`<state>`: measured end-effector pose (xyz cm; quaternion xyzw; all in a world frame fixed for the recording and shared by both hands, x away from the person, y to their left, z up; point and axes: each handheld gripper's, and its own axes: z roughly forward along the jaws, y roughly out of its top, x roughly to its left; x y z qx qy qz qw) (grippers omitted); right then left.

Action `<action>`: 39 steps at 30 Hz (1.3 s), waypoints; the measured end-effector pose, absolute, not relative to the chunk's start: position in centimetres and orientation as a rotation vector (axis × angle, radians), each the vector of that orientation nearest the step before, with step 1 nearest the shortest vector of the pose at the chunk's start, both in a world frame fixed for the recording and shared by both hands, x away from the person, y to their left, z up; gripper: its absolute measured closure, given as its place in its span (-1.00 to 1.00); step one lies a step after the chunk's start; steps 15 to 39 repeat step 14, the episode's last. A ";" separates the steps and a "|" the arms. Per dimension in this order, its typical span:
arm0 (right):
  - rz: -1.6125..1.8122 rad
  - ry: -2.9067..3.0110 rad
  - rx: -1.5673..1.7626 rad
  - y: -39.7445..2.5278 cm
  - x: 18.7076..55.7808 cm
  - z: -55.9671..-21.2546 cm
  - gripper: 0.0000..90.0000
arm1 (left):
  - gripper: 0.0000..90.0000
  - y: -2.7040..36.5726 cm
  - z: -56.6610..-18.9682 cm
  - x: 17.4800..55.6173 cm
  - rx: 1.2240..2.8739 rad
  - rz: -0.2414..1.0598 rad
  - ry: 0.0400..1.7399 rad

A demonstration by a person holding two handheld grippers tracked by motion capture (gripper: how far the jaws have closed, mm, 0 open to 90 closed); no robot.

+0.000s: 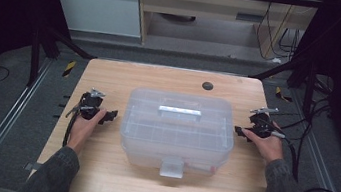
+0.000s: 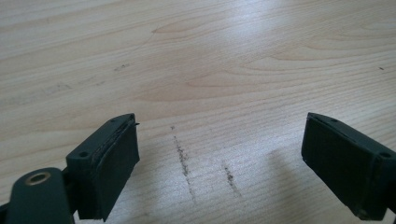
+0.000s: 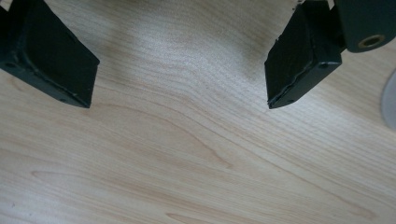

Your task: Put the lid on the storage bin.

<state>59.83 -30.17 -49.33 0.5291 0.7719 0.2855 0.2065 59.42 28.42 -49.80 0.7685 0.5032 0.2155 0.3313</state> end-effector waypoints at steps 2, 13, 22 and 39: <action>0.808 2.146 1.495 -30.0 59.8 -49.9 -0.82 | -0.78 28.2 -50.2 59.4 2.003 0.553 1.320; 0.842 1.968 1.555 -29.4 58.5 -51.1 -0.96 | -0.90 27.6 -50.7 59.1 2.009 0.600 1.342; 0.838 1.950 1.577 -29.2 58.5 -51.2 -0.99 | -0.90 27.6 -50.7 59.1 2.006 0.604 1.351; 0.838 1.950 1.577 -29.2 58.5 -51.2 -0.99 | -0.90 27.6 -50.7 59.1 2.006 0.604 1.351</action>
